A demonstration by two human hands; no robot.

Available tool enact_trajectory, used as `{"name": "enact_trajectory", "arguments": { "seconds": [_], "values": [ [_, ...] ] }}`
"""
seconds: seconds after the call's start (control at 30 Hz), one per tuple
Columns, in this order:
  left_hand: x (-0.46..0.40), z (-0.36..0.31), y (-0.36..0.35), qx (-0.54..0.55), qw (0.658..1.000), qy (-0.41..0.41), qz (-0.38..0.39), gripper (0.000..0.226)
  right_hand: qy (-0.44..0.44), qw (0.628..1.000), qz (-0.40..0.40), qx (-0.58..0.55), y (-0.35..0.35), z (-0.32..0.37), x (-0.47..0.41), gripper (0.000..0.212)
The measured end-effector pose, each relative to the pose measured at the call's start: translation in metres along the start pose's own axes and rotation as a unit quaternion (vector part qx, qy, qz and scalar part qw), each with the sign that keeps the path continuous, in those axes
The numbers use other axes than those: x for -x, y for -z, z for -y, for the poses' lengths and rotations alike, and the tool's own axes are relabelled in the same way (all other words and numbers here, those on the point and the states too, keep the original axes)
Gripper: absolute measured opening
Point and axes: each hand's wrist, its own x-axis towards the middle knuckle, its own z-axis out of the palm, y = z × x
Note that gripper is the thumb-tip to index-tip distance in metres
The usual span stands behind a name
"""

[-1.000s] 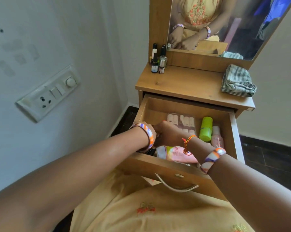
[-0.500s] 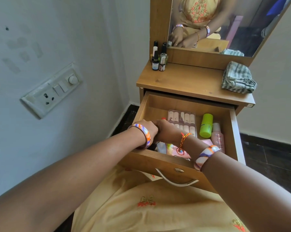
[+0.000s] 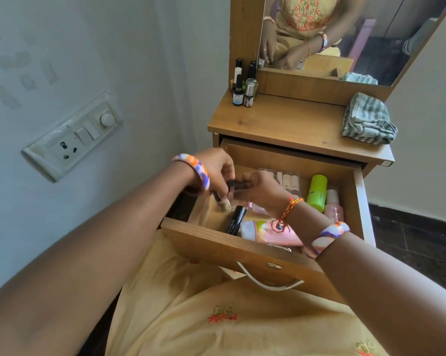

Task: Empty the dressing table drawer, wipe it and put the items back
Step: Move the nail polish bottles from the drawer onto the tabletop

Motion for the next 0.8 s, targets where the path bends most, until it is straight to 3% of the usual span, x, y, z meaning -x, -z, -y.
{"name": "enact_trajectory", "arguments": {
  "seconds": [0.1,0.2,0.27,0.4,0.6,0.8],
  "values": [
    [-0.004,-0.003,0.031,0.129,0.991,-0.015,-0.026,0.026,0.004,0.997,-0.038,-0.073,0.025,0.020,-0.005,0.028],
    [-0.014,-0.007,0.058,0.188,0.976,-0.019,-0.110,0.016,0.021,0.989,-0.124,-0.077,0.049,0.040,-0.016,0.016],
    [-0.027,-0.011,0.070,0.196,0.963,-0.013,-0.184,0.008,0.054,0.977,-0.196,-0.064,0.060,0.049,-0.030,0.013],
    [-0.065,-0.012,0.080,0.122,0.942,0.007,-0.312,0.017,0.080,0.953,-0.292,-0.015,0.072,0.056,-0.062,0.014],
    [-0.110,-0.008,0.071,0.110,0.921,-0.005,-0.375,0.022,0.099,0.942,-0.316,0.044,0.072,0.061,-0.094,0.026],
    [-0.129,0.000,0.042,0.132,0.894,-0.022,-0.427,0.041,0.090,0.947,-0.302,0.067,0.069,0.053,-0.114,0.028]
  ]
}}
